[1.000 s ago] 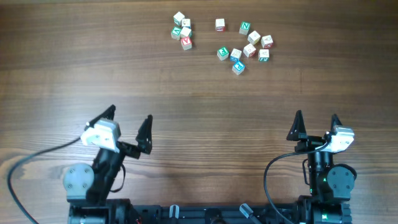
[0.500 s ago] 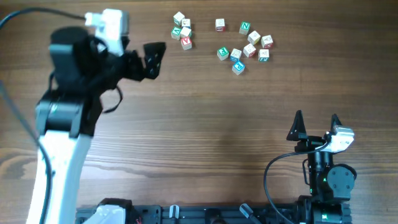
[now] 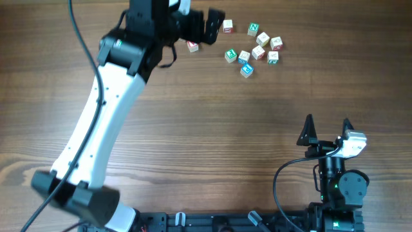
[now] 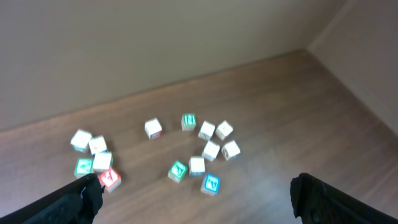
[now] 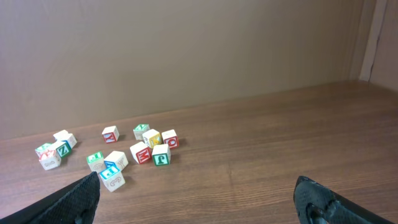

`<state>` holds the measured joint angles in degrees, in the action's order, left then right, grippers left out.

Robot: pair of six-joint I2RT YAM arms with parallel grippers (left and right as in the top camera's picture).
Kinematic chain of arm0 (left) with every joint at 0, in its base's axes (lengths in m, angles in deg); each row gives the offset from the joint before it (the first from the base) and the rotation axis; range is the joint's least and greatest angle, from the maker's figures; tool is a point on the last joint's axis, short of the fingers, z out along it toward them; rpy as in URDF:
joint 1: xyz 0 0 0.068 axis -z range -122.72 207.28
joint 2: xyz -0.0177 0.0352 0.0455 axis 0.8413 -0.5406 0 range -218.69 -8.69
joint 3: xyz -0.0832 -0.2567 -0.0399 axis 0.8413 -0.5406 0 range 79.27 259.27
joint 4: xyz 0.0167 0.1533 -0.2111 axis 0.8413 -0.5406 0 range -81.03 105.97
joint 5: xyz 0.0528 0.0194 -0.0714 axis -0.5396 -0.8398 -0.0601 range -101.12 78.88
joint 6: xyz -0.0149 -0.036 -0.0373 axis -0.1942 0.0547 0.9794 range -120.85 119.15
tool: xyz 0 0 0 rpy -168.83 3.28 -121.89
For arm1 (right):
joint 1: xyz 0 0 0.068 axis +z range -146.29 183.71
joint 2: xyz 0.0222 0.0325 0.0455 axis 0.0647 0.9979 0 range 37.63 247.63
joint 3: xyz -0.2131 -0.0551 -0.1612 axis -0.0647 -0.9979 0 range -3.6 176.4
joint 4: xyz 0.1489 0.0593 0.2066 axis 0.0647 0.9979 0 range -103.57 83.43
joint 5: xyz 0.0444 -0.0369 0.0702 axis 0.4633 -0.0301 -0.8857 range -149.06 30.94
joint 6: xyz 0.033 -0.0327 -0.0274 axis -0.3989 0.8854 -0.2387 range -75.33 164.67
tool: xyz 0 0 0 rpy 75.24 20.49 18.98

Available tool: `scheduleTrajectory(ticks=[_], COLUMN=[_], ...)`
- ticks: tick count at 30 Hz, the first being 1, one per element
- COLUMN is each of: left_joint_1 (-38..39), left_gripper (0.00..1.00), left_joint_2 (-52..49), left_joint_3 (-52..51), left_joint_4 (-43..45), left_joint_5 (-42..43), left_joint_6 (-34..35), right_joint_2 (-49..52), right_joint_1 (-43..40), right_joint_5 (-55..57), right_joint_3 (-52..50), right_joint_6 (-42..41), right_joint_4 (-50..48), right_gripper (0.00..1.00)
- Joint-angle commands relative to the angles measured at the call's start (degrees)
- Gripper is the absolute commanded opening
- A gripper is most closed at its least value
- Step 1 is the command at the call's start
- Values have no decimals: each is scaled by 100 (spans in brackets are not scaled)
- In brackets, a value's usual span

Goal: Form a circle
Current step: 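Reach the left gripper forward to the green-lettered block at the cluster's left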

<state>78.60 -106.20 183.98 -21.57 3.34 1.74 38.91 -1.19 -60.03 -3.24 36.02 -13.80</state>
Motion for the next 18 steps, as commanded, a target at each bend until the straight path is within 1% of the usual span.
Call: scheduleTrajectory(ticks=[1,5,7,14,18], left_joint_1=[98,107,107,103,109], left_gripper=[100,100,100,100,100], left_joint_2=[-907,-1746,-2028,-3261,-3582], left_joint_3=[1189,2085,2256,2271,2271], left_joint_4=[-374,-387,-304,415,573], left_joint_5=[-85,-83,-81,208,245], left_joint_6=[-90,-87,-87,-24,-50], right_joint_2=[-26,-26,-26,-26,-26], right_joint_1=[24,24,24,24,24], right_joint_5=[96,96,96,96,96], right_joint_3=[-7,-7,-7,-7,-7], right_joint_6=[98,101,101,101,103], right_joint_4=[-15,-15,-15,-15,-15], right_gripper=[100,100,100,100,100])
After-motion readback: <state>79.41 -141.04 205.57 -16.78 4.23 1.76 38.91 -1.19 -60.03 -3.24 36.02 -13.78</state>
